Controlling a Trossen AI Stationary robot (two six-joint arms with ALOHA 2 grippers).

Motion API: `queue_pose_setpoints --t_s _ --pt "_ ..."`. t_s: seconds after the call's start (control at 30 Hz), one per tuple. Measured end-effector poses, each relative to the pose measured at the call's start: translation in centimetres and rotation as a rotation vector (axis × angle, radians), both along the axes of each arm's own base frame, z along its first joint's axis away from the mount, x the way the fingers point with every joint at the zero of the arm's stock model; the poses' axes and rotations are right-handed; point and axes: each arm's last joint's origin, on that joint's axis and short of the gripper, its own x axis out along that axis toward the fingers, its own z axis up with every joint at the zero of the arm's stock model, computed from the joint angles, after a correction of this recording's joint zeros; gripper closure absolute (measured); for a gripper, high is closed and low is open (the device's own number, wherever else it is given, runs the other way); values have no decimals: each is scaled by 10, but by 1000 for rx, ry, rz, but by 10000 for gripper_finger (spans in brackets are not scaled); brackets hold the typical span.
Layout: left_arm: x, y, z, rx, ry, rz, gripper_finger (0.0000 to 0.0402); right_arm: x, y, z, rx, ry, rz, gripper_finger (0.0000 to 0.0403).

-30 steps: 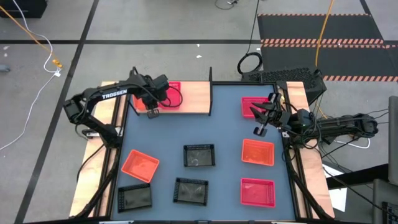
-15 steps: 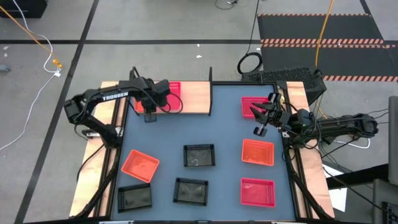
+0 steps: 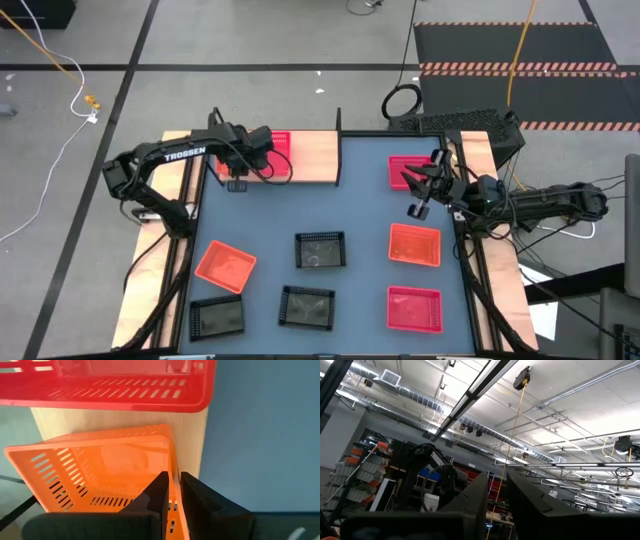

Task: Stack baskets on shelf by color
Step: Adjust the orange bin on the shelf, then put the top black bin on the shelf

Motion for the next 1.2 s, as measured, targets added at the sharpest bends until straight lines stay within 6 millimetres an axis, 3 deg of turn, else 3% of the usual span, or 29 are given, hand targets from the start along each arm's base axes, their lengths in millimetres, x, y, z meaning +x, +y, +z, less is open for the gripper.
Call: queue_pose_setpoints --t_s 0.67,0.97,1.2 --pt "0 -7 0 -81 13 -61 350 0 0 -1 -14 11 -10 337" --pt "-4 -6 0 8 54 66 350 0 0 0 -1 -4 -3 337" --pt "9 -8 21 61 -47 153 334 -1 -1 1 23 -16 -36 337"
